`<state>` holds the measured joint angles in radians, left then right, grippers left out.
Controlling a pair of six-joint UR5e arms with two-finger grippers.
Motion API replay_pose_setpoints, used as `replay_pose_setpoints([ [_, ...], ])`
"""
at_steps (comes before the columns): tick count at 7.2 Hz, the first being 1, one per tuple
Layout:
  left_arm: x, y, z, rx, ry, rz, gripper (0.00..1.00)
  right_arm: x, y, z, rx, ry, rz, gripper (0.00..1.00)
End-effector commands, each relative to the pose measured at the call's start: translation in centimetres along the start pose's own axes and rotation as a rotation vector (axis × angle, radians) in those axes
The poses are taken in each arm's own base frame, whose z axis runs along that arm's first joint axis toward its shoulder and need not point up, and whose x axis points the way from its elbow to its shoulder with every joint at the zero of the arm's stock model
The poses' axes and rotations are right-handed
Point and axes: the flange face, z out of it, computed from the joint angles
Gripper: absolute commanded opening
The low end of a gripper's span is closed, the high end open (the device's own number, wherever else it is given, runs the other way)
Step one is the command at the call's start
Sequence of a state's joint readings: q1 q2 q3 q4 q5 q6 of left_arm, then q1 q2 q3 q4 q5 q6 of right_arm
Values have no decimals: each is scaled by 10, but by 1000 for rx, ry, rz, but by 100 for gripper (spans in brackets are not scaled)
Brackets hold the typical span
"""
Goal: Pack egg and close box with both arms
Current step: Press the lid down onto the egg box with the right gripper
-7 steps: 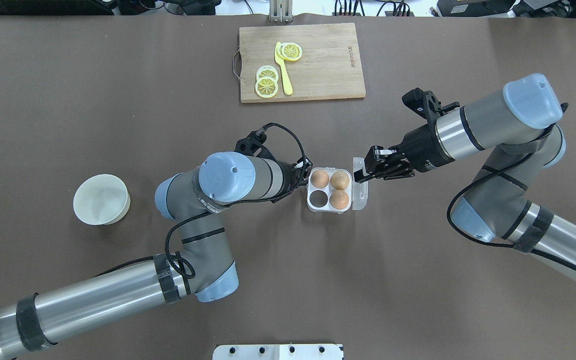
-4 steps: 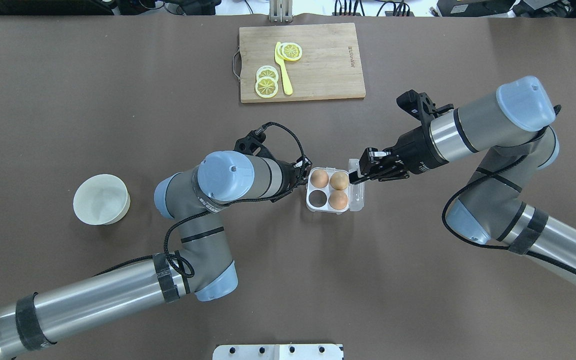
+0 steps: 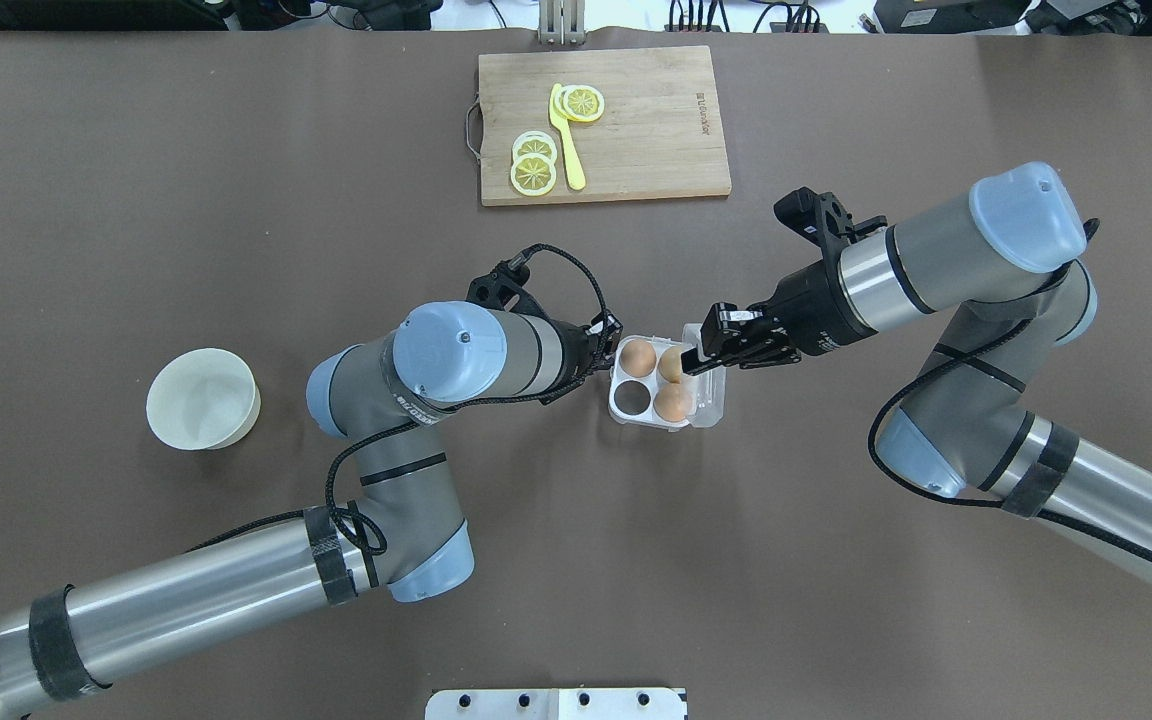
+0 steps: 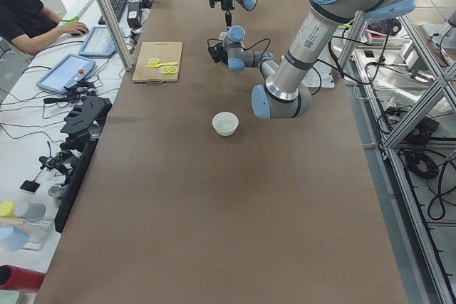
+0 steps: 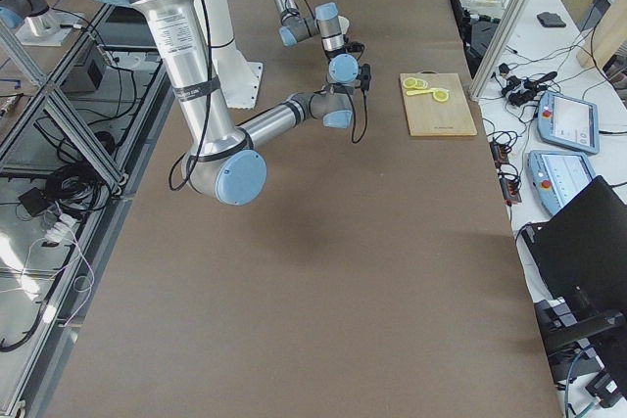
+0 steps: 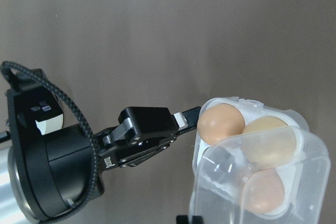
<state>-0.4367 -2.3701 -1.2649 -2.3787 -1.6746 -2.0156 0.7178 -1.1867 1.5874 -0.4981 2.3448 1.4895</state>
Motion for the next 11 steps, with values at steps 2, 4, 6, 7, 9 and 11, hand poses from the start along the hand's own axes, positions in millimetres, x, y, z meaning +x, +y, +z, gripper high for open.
replay_pose_setpoints([
  [2, -1, -1, 0, 0, 0, 0, 0, -1, 2, 4, -1, 0, -1, 50],
  [4, -8, -4, 0, 0, 1, 1, 0, -1, 3, 5, -4, 0, -1, 58],
  [6, -9, -5, 0, 0, 0, 1, 0, -7, 2, 10, 6, -3, -6, 58],
  [7, -9, -5, 0, 0, 0, 1, 0, -8, 2, 11, 8, -5, -8, 58],
  [9, -10, -5, 0, 0, 0, 1, 0, -16, 5, 20, 13, -12, -10, 58],
  [11, -12, -25, -10, -36, -15, -5, 0, -22, 12, 33, 22, -16, -12, 58],
])
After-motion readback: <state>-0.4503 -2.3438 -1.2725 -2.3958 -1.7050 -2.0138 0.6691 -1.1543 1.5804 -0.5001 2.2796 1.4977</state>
